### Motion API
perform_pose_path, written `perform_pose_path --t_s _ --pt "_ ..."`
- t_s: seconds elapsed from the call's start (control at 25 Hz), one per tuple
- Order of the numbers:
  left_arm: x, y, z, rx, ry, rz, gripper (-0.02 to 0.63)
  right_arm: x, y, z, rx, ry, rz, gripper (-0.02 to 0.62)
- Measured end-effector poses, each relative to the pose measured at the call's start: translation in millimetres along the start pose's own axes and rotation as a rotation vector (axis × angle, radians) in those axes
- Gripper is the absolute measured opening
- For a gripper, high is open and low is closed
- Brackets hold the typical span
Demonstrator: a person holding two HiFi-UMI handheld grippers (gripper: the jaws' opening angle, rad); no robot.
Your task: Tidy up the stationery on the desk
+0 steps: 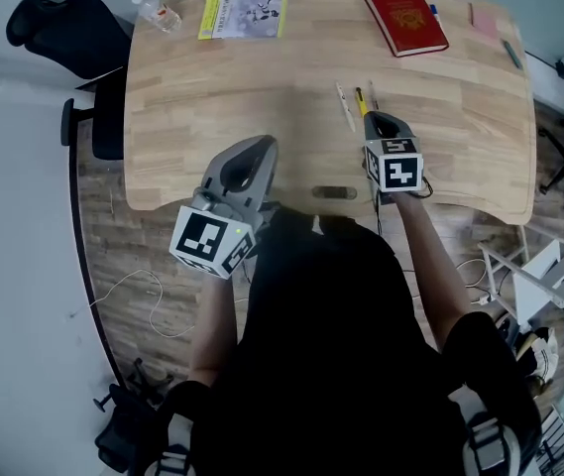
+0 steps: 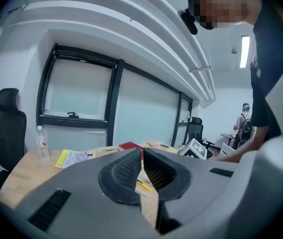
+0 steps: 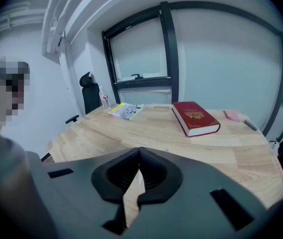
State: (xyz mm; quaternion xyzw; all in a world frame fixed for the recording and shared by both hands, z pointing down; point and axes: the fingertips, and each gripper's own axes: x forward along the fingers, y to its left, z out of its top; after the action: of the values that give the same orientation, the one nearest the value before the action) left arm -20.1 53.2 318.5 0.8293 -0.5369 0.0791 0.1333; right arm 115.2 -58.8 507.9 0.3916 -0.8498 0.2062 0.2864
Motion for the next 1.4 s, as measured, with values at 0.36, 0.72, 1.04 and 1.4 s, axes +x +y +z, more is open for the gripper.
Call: perform_pose_path --t_s 0.36,0.72,1.04,1.4 --pt "-20.2 10.1 12.2 0.0 -0.04 -0.033 0.041 -76.8 37.2 56.8 -0.008 -0.259 0.096 0.02" --pt "-59.9 5.5 13.0 -0.012 -0.066 -0.097 0.04 -166.8 117.9 102.3 -0.013 -0.503 0.274 0.02" --pt "-85.6 0.5 -3.1 0.001 -0.063 -0.163 0.04 -185.5 162.1 96.3 -0.029 -0.539 0.262 0.02" --pt "-90.8 -12.9 -17.2 -0.018 -0.049 -0.211 0.04 -200.7 177.6 73.6 -0.06 -0.502 0.244 0.02"
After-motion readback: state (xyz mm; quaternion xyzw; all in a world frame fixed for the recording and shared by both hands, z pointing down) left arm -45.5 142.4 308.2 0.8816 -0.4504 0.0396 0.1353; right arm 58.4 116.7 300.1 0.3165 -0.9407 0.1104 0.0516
